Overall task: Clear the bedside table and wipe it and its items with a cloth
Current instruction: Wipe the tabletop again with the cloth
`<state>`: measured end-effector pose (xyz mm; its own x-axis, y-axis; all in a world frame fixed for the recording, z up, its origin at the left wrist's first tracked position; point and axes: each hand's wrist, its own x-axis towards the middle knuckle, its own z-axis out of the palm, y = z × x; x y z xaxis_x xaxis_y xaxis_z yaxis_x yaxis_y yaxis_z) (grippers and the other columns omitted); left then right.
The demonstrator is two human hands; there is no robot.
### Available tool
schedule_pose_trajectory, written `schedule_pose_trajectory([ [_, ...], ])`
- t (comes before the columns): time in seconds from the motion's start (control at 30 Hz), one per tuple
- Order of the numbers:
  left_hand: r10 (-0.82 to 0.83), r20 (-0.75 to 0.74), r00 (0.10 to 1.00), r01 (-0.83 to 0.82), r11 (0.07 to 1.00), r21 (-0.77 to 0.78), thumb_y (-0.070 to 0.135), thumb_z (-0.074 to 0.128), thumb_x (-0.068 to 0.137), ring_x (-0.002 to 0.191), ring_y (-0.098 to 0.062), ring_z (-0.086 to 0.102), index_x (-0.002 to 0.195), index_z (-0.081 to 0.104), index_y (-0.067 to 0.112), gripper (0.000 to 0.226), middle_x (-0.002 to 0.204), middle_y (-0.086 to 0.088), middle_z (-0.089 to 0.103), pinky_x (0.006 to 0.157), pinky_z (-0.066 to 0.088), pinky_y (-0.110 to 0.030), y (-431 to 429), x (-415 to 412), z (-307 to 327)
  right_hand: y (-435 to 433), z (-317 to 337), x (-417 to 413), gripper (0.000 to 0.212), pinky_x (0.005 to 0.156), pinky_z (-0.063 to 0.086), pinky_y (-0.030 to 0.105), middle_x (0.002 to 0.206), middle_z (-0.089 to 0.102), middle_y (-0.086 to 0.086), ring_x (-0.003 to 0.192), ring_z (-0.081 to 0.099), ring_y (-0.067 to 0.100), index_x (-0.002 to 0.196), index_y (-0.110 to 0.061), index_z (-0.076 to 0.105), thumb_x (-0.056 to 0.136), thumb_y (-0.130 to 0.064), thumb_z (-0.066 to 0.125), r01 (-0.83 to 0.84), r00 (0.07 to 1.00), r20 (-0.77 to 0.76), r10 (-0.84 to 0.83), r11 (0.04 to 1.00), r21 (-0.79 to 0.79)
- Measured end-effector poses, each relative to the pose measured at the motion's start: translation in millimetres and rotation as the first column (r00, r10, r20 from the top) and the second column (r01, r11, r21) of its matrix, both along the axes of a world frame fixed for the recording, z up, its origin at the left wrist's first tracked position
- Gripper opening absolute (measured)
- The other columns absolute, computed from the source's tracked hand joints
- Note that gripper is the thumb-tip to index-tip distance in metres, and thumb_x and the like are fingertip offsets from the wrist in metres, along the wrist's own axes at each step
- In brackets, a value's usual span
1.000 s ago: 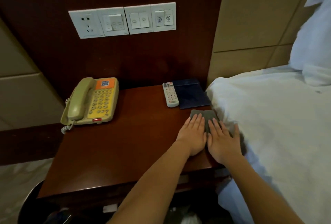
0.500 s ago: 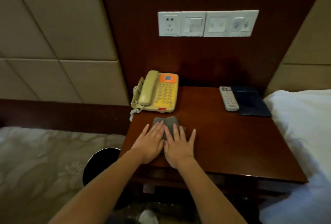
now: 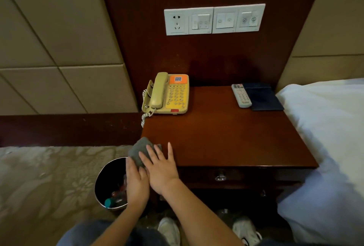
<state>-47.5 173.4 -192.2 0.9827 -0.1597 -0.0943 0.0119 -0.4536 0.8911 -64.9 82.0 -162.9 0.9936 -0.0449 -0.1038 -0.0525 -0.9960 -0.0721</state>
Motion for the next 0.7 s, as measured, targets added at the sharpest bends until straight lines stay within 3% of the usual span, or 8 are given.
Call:
schedule_pose_trajectory([
  [0.13, -0.036, 0.132, 0.991, -0.004, 0.957, 0.290, 0.019, 0.033, 0.102, 0.146, -0.023, -0.004, 0.152, -0.001, 0.011, 0.061, 0.159, -0.004, -0.010, 0.119, 0.002, -0.041, -6, -23, -1, -7, -8, -24, 0.063, 0.112, -0.016, 0.057, 0.160, -0.004, 0.008, 0.146, -0.006, 0.029, 0.151, -0.024, 0.004, 0.099, -0.029, 0.038, -0.019, 0.998, 0.054, 0.019, 1.000, 0.010],
  [0.23, -0.096, 0.067, 0.993, 0.071, 0.948, 0.309, 0.019, 0.031, 0.102, 0.146, -0.020, -0.010, 0.151, -0.001, 0.006, 0.060, 0.158, -0.007, -0.014, 0.119, -0.002, -0.040, -17, -37, 5, -14, -14, -39, 0.066, 0.108, -0.021, 0.055, 0.160, -0.003, 0.009, 0.147, -0.004, 0.029, 0.151, -0.023, 0.003, 0.098, -0.029, 0.042, -0.024, 0.996, 0.088, 0.027, 0.999, -0.031],
  [0.37, -0.121, 0.003, 0.993, 0.115, 0.950, 0.290, 0.020, 0.038, 0.100, 0.146, -0.028, 0.003, 0.150, 0.007, 0.003, 0.061, 0.159, -0.011, -0.010, 0.119, 0.011, -0.043, -21, -39, 3, -32, -16, -50, 0.085, 0.103, -0.023, 0.059, 0.159, -0.010, 0.006, 0.146, -0.009, 0.026, 0.150, -0.026, -0.006, 0.092, -0.030, 0.056, -0.047, 0.998, 0.042, 0.051, 0.996, -0.082],
  [0.47, 0.002, -0.177, 0.984, 0.035, 0.978, 0.207, 0.022, 0.042, 0.098, 0.138, -0.035, 0.026, 0.145, 0.025, 0.004, 0.054, 0.154, -0.017, 0.016, 0.113, 0.027, -0.046, -27, -26, 9, -37, -22, -55, 0.107, 0.105, -0.018, 0.062, 0.158, -0.016, 0.005, 0.145, -0.013, 0.026, 0.148, -0.027, -0.015, 0.082, -0.032, 0.069, -0.068, 0.998, 0.001, 0.068, 0.989, -0.134],
  [0.5, 0.084, -0.294, 0.952, -0.031, 0.983, 0.180, 0.029, 0.041, 0.097, 0.132, -0.036, 0.032, 0.142, 0.031, 0.005, 0.052, 0.150, -0.019, 0.024, 0.109, 0.032, -0.047, -33, -20, 14, -37, -23, -57, 0.105, 0.107, -0.016, 0.063, 0.158, -0.017, 0.006, 0.145, -0.014, 0.026, 0.148, -0.027, -0.016, 0.084, -0.033, 0.067, -0.072, 0.997, 0.012, 0.074, 0.988, -0.140],
  [0.57, 0.150, -0.603, 0.783, -0.194, 0.981, -0.008, 0.041, 0.043, 0.092, 0.129, -0.037, 0.038, 0.139, 0.038, 0.008, 0.058, 0.145, -0.017, 0.036, 0.103, 0.038, -0.051, -46, -12, 32, -41, -18, -64, 0.089, 0.110, -0.013, 0.064, 0.158, -0.019, 0.007, 0.145, -0.016, 0.026, 0.150, -0.025, -0.012, 0.092, -0.031, 0.054, -0.096, 0.993, 0.061, 0.105, 0.986, -0.135],
  [0.63, -0.020, -0.812, 0.584, -0.346, 0.899, -0.270, 0.048, 0.040, 0.095, 0.132, -0.038, 0.038, 0.141, 0.037, 0.010, 0.059, 0.144, -0.016, 0.040, 0.101, 0.037, -0.054, -59, -8, 46, -56, -10, -76, 0.079, 0.112, -0.012, 0.061, 0.157, -0.020, 0.007, 0.145, -0.016, 0.024, 0.151, -0.025, -0.008, 0.095, -0.025, 0.047, -0.106, 0.980, 0.154, 0.124, 0.987, -0.118],
  [0.7, -0.116, -0.880, 0.461, -0.456, 0.819, -0.347, 0.056, 0.032, 0.096, 0.136, -0.038, 0.033, 0.146, 0.030, 0.008, 0.070, 0.148, -0.020, 0.034, 0.107, 0.028, -0.052, -68, -8, 45, -79, -1, -91, 0.085, 0.112, -0.016, 0.055, 0.158, -0.017, 0.006, 0.145, -0.014, 0.022, 0.150, -0.028, -0.009, 0.091, -0.014, 0.050, -0.077, 0.967, 0.238, 0.097, 0.993, -0.092],
])
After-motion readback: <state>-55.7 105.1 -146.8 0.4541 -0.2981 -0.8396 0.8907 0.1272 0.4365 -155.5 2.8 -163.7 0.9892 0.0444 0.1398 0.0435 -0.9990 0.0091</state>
